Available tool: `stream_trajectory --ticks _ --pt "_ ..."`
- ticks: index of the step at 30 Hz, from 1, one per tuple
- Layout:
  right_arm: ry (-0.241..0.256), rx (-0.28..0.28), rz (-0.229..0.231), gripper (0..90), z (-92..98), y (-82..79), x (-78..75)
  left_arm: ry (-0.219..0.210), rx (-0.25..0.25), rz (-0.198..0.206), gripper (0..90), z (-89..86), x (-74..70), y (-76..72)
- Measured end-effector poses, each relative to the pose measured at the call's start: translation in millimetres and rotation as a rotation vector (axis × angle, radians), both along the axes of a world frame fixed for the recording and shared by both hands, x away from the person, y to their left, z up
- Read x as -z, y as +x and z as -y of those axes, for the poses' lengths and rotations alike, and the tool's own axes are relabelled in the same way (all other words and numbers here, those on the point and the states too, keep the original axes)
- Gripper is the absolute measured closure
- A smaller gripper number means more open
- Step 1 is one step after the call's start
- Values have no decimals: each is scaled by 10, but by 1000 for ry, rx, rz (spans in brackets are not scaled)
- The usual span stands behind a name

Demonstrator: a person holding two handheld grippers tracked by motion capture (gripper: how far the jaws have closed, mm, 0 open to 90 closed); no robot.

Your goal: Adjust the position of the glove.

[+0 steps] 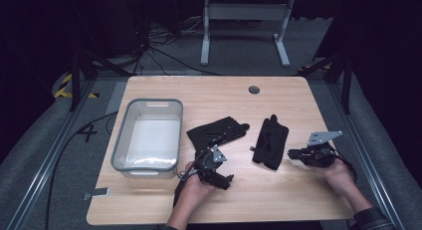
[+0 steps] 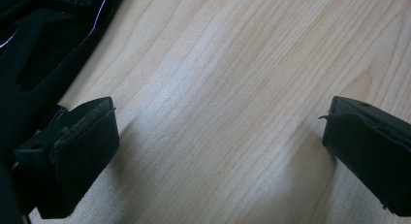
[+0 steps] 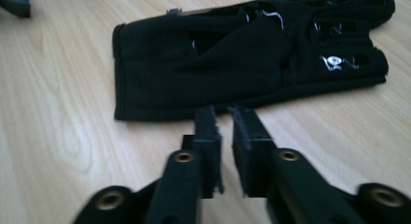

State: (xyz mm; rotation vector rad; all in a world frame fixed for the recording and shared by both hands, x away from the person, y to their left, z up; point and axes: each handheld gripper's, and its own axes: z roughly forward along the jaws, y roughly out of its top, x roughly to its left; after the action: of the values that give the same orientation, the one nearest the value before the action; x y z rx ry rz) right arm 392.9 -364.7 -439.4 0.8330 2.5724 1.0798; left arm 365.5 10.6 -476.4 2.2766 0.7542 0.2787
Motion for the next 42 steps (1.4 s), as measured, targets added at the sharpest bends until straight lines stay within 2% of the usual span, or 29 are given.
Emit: stream_trajectory --ticks 1,4,9,14,18,19,21,25,27,31,42 --pt "0 -3 -2 894 -19 36 0 0 0 -2 0 0 -1 0" --pt "3 -17 -26 899 -90 156 6 0 1 -2 1 0 -1 1" --pt "9 -17 -17 898 -210 306 3 0 4 -1 1 -1 -1 0" --pt "9 -28 -2 898 -292 392 -1 -1 4 -2 1 -1 -1 0" --pt "-2 -33 -14 899 -364 478 42 0 7 -3 1 0 -1 4" --pt "-18 -31 -25 899 -390 506 80 0 8 -3 1 0 -1 4" --pt "-15 -35 -34 900 -396 530 108 0 8 -3 1 0 -1 4" --pt "-14 -35 -46 900 -389 536 109 0 8 -3 1 0 -1 4" --pt "-33 -48 -48 900 -391 522 114 0 8 -2 1 0 -1 4" --pt "-34 -69 -56 900 -383 486 115 -2 6 -1 1 2 1 1" --pt "-36 -154 -82 900 -450 296 115 -2 5 -2 1 2 0 0"
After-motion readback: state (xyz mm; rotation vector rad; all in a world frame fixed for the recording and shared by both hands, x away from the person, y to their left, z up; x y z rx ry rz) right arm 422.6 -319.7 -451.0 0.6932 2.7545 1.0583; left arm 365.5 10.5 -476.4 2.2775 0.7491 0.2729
